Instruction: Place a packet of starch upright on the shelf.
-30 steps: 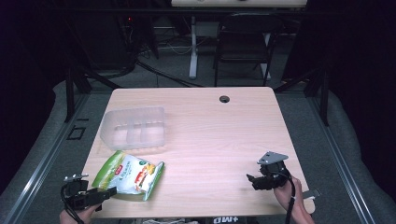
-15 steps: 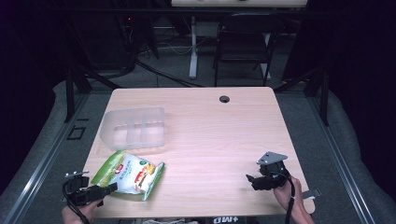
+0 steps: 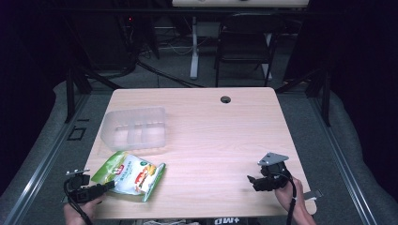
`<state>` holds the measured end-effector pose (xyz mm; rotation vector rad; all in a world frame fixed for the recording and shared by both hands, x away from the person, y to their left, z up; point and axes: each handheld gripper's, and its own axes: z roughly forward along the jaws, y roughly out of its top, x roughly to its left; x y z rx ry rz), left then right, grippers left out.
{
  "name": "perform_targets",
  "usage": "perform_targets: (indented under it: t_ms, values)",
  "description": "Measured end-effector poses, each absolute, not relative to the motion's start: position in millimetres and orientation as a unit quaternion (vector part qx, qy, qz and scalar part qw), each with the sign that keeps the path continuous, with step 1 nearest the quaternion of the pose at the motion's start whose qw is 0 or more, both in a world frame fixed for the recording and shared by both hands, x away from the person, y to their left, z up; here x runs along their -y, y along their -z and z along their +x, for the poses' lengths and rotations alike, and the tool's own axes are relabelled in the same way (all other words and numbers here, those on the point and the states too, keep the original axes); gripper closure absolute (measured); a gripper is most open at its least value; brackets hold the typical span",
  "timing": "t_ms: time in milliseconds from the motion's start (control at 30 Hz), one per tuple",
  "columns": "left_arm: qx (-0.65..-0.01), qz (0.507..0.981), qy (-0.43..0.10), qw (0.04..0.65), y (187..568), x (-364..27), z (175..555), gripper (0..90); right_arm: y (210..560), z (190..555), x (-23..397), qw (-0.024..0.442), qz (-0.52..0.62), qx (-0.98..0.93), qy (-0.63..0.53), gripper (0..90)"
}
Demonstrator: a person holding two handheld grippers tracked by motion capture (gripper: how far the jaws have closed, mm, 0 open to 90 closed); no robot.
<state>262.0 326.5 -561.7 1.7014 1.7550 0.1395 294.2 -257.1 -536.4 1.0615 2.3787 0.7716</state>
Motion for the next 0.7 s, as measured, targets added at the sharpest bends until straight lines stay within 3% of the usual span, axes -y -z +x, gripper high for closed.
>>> perform_targets:
  t_ms: [167, 300, 600, 700]
  values:
    - [-0.663, 0.662, -0.056, 0.345, 560.4, -326.9, 262.2, 82.2, 536.4, 294.2, 256.7, 0.211, 0.381, -0.857, -0.277, 14.8]
    - [-0.648, 0.677, -0.067, 0.343, 558.6, -322.4, 262.2, 88.9, 536.1, 294.0, 256.5, 0.211, 0.38, -0.858, -0.275, 14.8]
    - [-0.592, 0.736, -0.097, 0.312, 550.4, -313.2, 256.1, 89.8, 536.2, 293.5, 257.1, 0.211, 0.38, -0.857, -0.274, 14.8]
    - [-0.589, 0.742, -0.107, 0.304, 550.3, -311.0, 258.3, 85.8, 536.2, 293.8, 257.0, 0.21, 0.38, -0.859, -0.272, 14.8]
